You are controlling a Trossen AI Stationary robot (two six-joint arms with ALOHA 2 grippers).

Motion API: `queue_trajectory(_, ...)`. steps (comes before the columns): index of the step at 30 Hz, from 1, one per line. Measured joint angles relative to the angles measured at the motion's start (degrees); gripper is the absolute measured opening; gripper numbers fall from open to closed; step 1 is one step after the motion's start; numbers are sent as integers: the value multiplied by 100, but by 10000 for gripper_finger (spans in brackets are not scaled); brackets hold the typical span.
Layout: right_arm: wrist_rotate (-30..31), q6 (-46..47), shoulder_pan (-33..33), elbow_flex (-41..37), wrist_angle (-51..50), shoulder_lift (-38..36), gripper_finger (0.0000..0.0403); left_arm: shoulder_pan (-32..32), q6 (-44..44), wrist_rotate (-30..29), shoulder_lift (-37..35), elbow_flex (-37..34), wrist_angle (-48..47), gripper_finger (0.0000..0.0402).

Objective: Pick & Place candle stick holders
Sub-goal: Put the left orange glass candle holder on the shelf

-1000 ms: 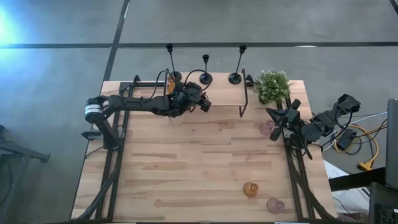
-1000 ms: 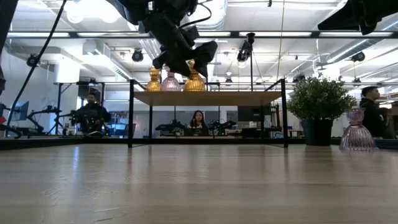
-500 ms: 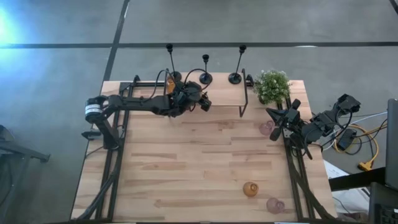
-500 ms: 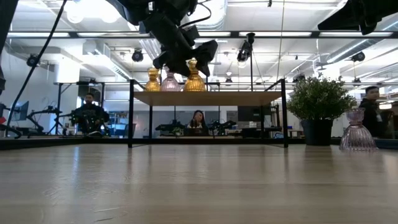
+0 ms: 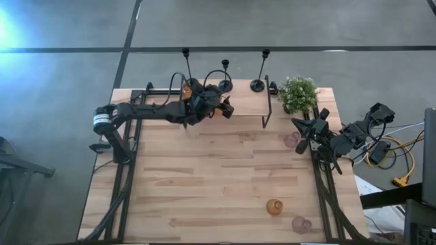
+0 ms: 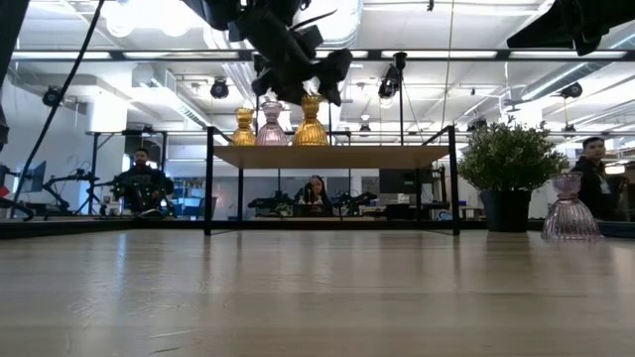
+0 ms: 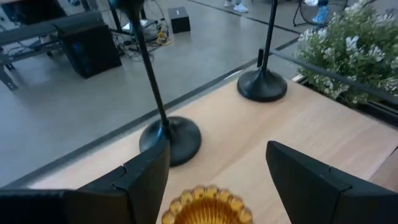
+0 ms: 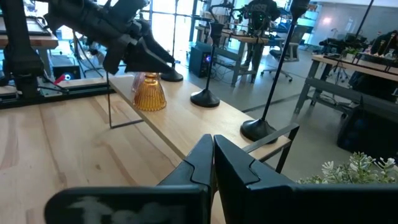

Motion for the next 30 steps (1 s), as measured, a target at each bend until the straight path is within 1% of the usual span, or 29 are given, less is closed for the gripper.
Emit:
queue_trajectory(10, 0, 0, 0, 0, 0, -2, 8, -20, 670, 12, 0, 707, -4, 268)
queue_trajectory(13, 0, 0, 0, 0, 0, 0, 8, -94, 744, 224, 0, 997, -82, 267)
queue_trajectory(15, 0, -1, 0, 0, 0, 0, 8, -197, 605, 545, 0, 1127, -129, 258)
queue_trajectory(18, 0, -2, -1, 0, 0, 0, 8, -431, 552, 987, -2, 1085, -97, 220)
queue_trajectory(21, -2, 0, 0, 0, 0, 0, 8, -712, 556, 1177, -4, 748, -52, 156)
queue_trajectory(23, 0, -2, -2, 0, 0, -2, 8, -934, 683, 1168, -2, 397, 254, 106)
queue_trajectory(26, -1, 0, 0, 0, 1, -1, 8, -1320, 1139, 1175, -2, -294, 1433, 27)
queue_trajectory(27, 0, -1, -1, 0, 0, -2, 8, -1433, 1310, 1179, -2, -579, 2010, 14)
queue_trajectory(29, 0, -2, -2, 0, 1, -2, 8, -1590, 1550, 1175, 77, -1126, 3336, 9)
queue_trajectory(30, 0, -1, -1, 0, 1, -2, 8, -1633, 1586, 1132, 116, -1360, 3855, 6)
